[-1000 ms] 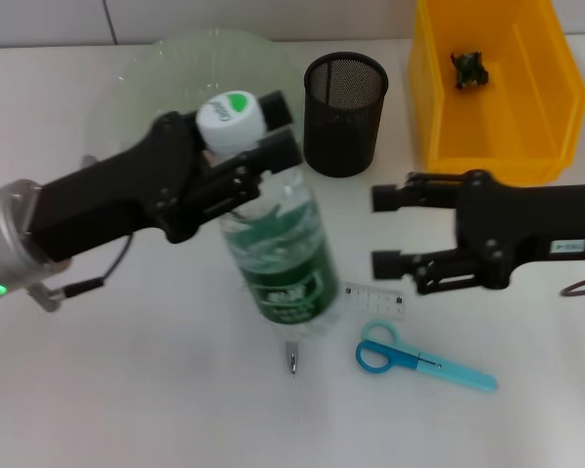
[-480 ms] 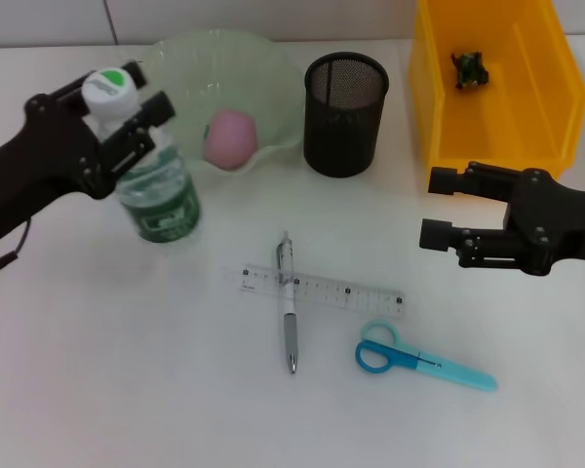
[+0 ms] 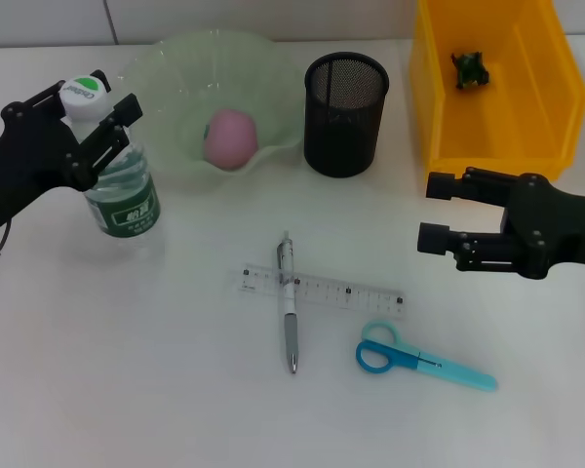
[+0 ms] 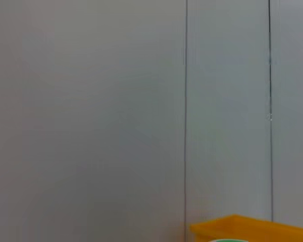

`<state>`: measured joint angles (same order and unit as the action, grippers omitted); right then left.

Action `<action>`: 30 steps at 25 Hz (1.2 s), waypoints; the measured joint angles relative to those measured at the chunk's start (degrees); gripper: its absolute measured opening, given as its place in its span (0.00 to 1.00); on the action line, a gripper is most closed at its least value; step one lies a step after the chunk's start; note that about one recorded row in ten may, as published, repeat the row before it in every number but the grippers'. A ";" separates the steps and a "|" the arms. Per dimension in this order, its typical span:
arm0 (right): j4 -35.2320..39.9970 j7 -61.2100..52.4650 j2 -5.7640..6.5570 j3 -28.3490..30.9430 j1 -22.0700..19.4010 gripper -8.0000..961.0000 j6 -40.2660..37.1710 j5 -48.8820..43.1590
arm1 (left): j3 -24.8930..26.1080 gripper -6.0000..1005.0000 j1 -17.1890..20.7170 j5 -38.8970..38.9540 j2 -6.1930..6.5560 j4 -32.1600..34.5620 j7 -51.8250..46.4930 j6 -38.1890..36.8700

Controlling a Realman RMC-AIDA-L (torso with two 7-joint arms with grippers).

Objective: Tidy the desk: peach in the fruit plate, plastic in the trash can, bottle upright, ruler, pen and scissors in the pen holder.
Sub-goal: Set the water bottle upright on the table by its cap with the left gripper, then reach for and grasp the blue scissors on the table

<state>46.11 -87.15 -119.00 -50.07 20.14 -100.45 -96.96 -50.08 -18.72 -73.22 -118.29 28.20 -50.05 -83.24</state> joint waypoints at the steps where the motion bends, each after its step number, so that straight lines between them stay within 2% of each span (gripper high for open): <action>1: -0.03 0.01 0.00 0.02 0.07 0.87 0.02 -0.06 | 0.02 0.44 -0.14 0.02 -0.08 0.00 0.32 1.02; 6: -0.13 0.18 0.00 -0.09 0.08 0.87 0.08 -0.13 | 0.08 0.44 -0.96 0.39 -0.35 -0.43 1.93 4.14; 21: -1.65 1.26 0.00 -0.14 0.51 0.87 0.14 -0.16 | -0.04 0.44 -2.90 2.50 -0.54 -5.08 10.13 5.21; 26: -1.64 1.28 0.04 -0.25 0.51 0.87 0.18 -0.21 | 0.35 0.46 -3.52 4.35 -0.62 -6.85 11.01 5.96; 30: -1.64 1.29 0.08 -0.34 0.46 0.87 0.17 -0.29 | 0.26 0.53 -3.53 6.04 -0.62 -7.21 11.01 5.72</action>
<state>44.47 -85.86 -118.92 -50.41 20.61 -100.28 -97.25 -49.82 -22.25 -67.18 -118.91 20.99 -39.04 -77.52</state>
